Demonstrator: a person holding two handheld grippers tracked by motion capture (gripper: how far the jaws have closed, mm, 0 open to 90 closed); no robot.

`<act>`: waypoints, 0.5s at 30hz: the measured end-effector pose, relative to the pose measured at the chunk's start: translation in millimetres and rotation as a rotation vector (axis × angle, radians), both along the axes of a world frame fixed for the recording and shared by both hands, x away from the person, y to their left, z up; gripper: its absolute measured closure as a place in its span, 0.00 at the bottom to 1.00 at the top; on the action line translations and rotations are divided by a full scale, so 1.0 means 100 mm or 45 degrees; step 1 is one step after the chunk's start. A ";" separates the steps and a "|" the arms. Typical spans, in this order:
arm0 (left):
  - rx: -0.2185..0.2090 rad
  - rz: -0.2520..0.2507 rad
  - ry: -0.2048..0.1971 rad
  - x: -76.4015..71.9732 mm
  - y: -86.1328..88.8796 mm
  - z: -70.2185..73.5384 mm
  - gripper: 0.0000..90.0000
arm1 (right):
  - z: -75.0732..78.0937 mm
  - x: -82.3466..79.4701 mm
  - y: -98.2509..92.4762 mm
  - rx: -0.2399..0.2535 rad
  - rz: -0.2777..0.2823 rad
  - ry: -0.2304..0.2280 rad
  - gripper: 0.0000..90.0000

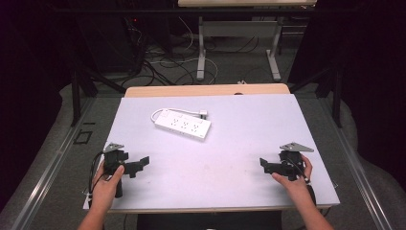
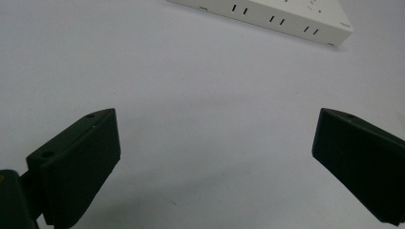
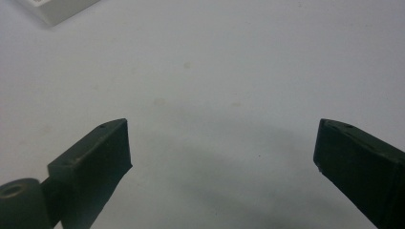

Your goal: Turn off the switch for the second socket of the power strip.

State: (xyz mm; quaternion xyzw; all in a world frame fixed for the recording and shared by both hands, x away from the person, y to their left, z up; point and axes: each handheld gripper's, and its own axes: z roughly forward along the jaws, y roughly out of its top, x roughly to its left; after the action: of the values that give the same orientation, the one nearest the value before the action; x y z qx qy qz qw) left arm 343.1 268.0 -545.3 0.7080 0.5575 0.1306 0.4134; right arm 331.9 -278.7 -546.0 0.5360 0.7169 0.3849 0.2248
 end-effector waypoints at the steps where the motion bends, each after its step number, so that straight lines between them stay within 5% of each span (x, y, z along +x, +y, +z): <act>1: -0.001 0.002 -0.004 0.00 0.00 -0.01 0.02 | 0.00 0.00 0.00 0.000 0.000 0.001 0.05; 15: 0.023 0.009 -0.004 -0.02 0.01 -0.07 0.03 | -0.01 0.00 0.00 0.003 0.001 0.006 0.05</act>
State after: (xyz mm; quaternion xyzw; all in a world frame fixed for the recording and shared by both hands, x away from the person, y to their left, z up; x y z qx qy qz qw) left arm 341.2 269.0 -552.2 0.7094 0.5583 0.1382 0.4073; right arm 332.3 -278.8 -546.7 0.5369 0.7173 0.3846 0.2222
